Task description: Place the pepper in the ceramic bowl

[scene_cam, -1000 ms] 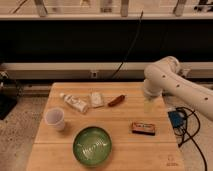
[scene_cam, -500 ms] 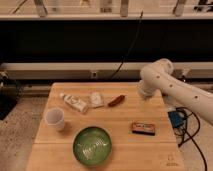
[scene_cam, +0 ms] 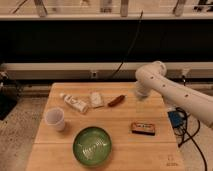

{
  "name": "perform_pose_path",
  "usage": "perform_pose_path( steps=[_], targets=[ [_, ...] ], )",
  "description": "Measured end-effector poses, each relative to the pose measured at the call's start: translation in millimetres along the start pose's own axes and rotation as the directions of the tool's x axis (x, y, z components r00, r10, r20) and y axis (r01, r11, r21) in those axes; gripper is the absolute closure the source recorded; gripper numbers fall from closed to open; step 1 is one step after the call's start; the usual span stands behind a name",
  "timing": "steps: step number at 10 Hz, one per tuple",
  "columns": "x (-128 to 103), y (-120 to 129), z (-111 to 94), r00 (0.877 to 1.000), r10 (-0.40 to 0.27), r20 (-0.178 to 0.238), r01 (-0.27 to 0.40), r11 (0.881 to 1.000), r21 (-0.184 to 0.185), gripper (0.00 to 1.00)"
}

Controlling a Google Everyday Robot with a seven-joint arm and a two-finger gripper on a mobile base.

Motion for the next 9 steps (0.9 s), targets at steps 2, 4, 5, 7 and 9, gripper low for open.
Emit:
perform_pose_path(
  steps=[2,4,5,7,9],
  targets=[
    [-7,-4,10,1.000,-0.015,0.010,0.015,1.000,-0.012,0.20],
    [-9,-6,20,1.000,-0.021,0.015,0.021,0.999,-0.030,0.20],
    [-11,-8,23,1.000,-0.023,0.018,0.023,0.999,-0.034,0.20],
    [-13,-13,32,0.999,-0.028,0.021,0.029,0.998,-0.048,0.20],
    [-17,-17,39,0.999,-0.032,0.025,0.034,0.998,-0.058,0.20]
  ],
)
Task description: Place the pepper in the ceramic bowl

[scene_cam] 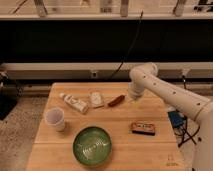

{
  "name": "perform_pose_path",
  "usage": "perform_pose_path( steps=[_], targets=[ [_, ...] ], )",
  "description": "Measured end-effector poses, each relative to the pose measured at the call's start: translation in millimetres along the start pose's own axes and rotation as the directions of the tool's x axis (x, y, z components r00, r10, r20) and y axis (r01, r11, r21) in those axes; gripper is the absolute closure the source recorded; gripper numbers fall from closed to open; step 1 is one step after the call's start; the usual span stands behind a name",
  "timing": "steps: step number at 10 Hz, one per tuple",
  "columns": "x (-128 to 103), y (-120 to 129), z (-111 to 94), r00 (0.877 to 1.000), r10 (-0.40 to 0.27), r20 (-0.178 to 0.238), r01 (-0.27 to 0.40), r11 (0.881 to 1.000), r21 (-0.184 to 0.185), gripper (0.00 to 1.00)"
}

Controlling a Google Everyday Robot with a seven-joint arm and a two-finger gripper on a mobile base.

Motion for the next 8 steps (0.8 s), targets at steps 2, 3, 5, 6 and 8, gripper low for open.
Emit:
perform_pose_path(
  steps=[2,3,5,6,8],
  targets=[
    [-1,-3,6,1.000,-0.003,0.002,0.003,1.000,-0.012,0.20],
    [-1,-5,9,1.000,-0.003,0.006,0.003,1.000,-0.015,0.20],
    [-5,-10,15,1.000,-0.005,0.013,0.006,1.000,-0.026,0.20],
    [-5,-11,17,1.000,-0.005,0.013,0.005,0.999,-0.033,0.20],
    [-6,-14,24,1.000,-0.007,0.017,0.008,0.999,-0.045,0.20]
  ],
)
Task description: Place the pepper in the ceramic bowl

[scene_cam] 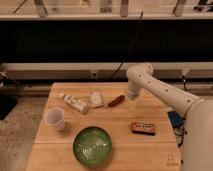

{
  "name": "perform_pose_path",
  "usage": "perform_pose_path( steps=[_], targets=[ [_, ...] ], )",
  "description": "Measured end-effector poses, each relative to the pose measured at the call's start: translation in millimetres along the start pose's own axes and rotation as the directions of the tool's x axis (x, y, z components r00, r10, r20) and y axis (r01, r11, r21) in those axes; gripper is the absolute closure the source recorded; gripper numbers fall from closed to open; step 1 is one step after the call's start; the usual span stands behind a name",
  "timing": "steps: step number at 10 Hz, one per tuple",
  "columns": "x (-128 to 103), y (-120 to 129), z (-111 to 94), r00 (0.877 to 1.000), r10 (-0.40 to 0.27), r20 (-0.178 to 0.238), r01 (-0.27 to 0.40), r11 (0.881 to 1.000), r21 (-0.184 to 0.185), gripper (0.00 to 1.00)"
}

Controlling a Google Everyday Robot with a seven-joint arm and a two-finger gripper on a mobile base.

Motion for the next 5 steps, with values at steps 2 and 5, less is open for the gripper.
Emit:
perform_pose_path(
  steps=[2,5],
  targets=[
    [1.2,-1.7,6.1,1.000,0.002,0.003,-0.002,1.000,-0.011,0.20],
    [0.5,-5.2,12.9,1.000,0.000,0.008,0.000,1.000,-0.023,0.20]
  ],
)
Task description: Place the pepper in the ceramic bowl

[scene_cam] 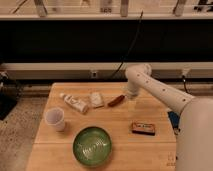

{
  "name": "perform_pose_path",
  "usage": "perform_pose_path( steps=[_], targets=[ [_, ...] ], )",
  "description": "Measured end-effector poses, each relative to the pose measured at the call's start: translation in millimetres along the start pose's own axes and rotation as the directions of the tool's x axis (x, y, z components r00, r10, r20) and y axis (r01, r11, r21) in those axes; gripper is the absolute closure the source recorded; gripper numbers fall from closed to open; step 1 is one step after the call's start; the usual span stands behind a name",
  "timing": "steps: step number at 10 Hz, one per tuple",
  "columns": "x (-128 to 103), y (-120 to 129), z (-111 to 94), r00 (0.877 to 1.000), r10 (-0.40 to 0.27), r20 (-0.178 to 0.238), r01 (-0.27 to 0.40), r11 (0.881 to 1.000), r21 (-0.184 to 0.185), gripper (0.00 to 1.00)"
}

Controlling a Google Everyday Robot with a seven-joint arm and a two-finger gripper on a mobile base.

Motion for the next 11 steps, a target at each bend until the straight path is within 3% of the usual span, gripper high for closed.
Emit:
perform_pose_path(
  steps=[11],
  targets=[
    [-7,-7,26,1.000,-0.014,0.018,0.015,0.999,-0.051,0.20]
  ],
)
